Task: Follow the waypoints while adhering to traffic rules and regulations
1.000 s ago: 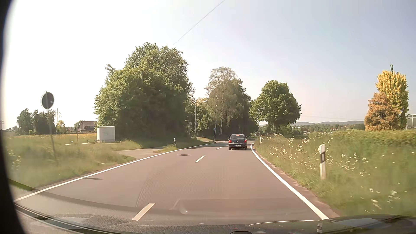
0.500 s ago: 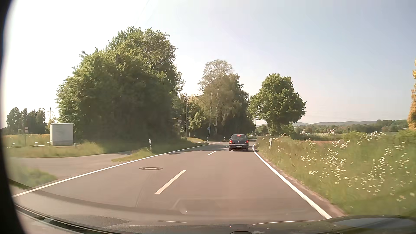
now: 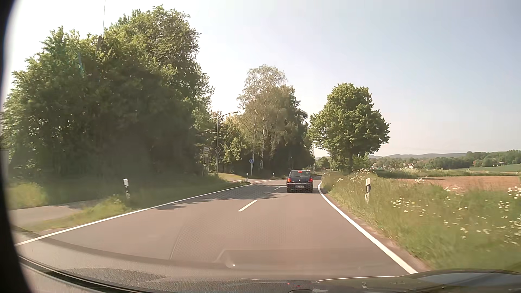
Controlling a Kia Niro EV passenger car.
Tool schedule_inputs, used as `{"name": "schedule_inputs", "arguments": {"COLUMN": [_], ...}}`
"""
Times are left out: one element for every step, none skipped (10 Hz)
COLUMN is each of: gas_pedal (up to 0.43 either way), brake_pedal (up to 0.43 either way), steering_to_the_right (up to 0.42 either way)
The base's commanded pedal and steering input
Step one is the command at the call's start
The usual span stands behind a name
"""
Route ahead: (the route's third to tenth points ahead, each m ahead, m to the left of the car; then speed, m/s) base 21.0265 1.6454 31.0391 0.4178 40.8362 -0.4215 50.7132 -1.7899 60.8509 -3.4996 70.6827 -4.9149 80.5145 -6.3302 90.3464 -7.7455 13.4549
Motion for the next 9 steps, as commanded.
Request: {"name": "schedule_inputs", "arguments": {"gas_pedal": [0.000,0.000,0.000,0.000,0.000,0.000,0.000,0.000,0.000], "brake_pedal": [0.207,0.207,0.213,0.220,0.232,0.250,0.268,0.280,0.287], "steering_to_the_right": [0.021,0.022,0.022,0.022,0.022,0.023,0.023,0.023,0.023]}}
